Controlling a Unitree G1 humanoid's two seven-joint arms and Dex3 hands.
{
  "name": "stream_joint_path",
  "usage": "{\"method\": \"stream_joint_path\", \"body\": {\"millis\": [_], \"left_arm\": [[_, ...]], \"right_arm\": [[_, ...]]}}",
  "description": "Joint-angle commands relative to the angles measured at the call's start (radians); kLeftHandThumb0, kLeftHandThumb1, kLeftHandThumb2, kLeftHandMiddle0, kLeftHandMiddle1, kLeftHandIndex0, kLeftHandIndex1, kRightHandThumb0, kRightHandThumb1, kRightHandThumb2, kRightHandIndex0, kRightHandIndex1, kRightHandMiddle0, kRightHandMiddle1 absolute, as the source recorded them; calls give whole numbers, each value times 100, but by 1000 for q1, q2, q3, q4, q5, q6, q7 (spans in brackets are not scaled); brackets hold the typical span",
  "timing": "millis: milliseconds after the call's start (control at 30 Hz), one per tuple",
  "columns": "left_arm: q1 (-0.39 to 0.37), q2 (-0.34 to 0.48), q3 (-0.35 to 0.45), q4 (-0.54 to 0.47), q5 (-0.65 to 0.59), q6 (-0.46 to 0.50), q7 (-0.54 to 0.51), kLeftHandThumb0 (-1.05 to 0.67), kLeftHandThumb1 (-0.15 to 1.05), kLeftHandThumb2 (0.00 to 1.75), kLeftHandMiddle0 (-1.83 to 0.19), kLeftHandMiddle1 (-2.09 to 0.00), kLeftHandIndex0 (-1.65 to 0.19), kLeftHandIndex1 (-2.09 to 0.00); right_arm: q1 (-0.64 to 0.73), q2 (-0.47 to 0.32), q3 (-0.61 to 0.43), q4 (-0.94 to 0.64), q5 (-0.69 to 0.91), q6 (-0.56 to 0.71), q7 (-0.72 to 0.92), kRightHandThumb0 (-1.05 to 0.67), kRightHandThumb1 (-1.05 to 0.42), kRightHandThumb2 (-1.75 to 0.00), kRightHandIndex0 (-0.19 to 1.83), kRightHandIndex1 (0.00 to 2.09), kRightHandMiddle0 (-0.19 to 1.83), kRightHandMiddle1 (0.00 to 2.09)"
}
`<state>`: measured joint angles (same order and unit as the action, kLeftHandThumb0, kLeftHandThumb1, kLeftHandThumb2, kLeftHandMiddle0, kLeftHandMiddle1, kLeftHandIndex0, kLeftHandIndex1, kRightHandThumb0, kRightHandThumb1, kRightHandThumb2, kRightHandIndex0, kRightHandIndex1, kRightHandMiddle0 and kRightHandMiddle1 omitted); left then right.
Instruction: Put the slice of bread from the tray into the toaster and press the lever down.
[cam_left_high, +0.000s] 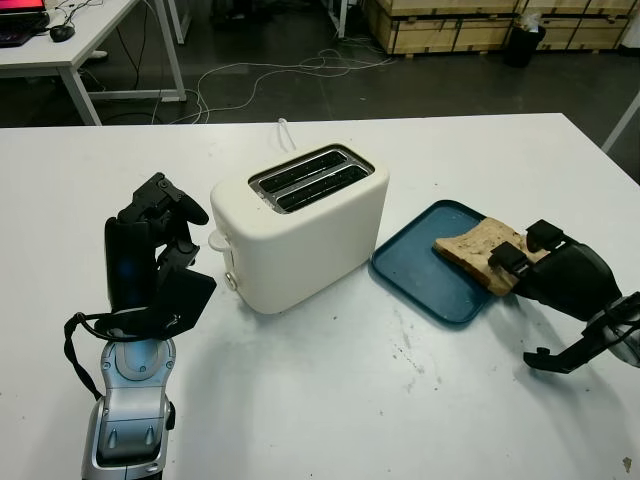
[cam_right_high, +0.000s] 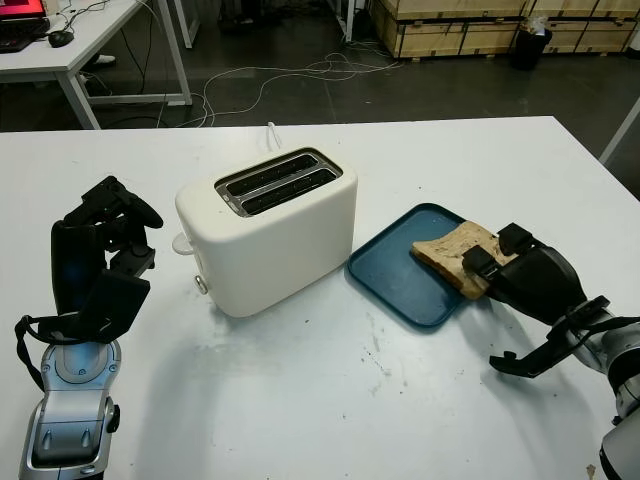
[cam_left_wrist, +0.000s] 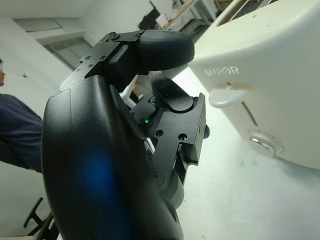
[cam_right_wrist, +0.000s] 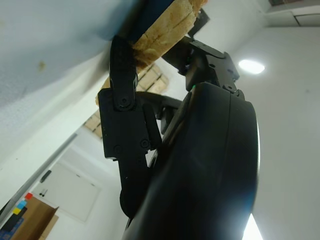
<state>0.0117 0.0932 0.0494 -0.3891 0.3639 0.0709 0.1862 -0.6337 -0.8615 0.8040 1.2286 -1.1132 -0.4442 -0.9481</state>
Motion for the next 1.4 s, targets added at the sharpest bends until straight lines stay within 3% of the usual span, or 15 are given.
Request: {"method": "stream_joint_path", "body": {"millis": [0, 167, 433, 667, 800, 867, 1033, 1200, 1367], "left_arm": [[-3, -3, -1, 4, 2, -16, 6, 5, 92, 85, -109, -175, -68, -175], [-2, -6, -2, -1, 1, -7, 6, 5, 92, 85, -109, -175, -67, -175], [-1, -6, -6, 1, 13, -6, 11, 5, 92, 84, -108, -175, -67, -175], [-1, -11, -12, 3, 10, -6, 9, 5, 92, 85, -108, -175, -67, -175], [-2, -14, -16, 1, 14, 0, 8, 4, 92, 85, -108, -175, -67, -175], [-3, -12, -18, 3, 20, -4, 10, 5, 92, 85, -108, -175, -67, -175], [-5, -13, -18, 5, 17, -4, 9, 5, 92, 85, -109, -175, -67, -175], [-7, -11, -16, 11, 15, -13, 12, 5, 92, 85, -109, -175, -67, -175], [-5, -10, -15, 8, 19, -6, 11, 5, 92, 85, -108, -175, -67, -175]], "right_arm": [[12, 20, 20, 8, -12, -17, 5, -46, -92, -40, 54, 175, 7, 174], [4, 17, 24, 9, -15, -18, -9, -49, -92, -50, 68, 175, 15, 175], [-10, 13, 23, 15, -2, -15, -37, -46, -92, -48, 75, 175, 14, 175], [-56, -8, -29, 7, 41, -42, -48, -44, -92, -47, 59, 175, 2, 175], [-91, -24, -96, -13, 92, -78, 16, -46, -92, -72, 35, 175, 0, 175], [-112, -36, -128, -30, 121, -108, 82, -48, -92, -81, 32, 175, 0, 175], [-133, -61, -166, -99, 128, -101, 157, -52, -92, -88, 52, 175, 0, 175], [-139, -82, -174, -156, 102, -99, 130, -50, -92, -80, 35, 175, 0, 175], [-158, -93, -184, -181, 117, -104, 240, -52, -92, -87, 55, 175, 2, 175]]}}
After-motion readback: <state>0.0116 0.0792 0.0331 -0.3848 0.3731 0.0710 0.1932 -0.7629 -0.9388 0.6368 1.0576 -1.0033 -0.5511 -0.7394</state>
